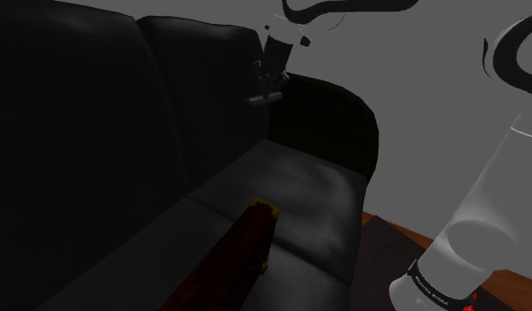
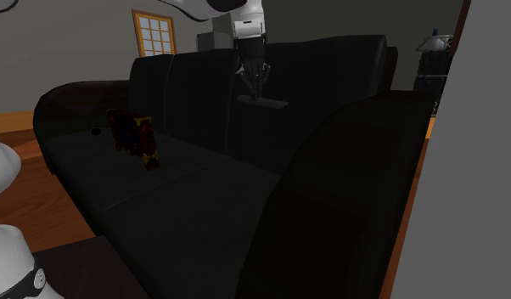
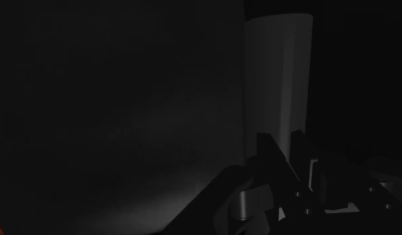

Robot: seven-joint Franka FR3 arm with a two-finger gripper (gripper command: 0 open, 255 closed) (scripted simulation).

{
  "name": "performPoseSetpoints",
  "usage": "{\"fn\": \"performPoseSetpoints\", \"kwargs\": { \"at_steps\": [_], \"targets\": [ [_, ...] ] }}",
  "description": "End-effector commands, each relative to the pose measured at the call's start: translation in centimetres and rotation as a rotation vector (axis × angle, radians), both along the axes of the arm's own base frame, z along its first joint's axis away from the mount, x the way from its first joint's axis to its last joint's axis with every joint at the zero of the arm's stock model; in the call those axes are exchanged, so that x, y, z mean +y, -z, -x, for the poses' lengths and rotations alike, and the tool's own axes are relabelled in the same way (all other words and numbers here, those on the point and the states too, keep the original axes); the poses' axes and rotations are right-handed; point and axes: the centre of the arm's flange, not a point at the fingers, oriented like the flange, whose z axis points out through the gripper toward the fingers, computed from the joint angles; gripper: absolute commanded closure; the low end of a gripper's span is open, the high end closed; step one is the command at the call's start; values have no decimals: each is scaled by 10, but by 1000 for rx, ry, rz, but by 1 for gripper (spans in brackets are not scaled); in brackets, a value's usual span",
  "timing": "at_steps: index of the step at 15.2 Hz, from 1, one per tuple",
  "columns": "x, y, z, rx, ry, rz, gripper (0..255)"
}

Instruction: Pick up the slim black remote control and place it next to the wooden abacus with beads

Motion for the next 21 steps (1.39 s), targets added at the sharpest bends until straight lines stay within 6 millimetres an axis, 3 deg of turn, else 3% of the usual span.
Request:
{"fn": "performPoseSetpoints", "kwargs": {
  "at_steps": [1, 21],
  "targets": [
    [16, 0, 21, 0, 1, 0, 255],
    [201, -1, 209, 0, 1, 0, 255]
  ]
}}
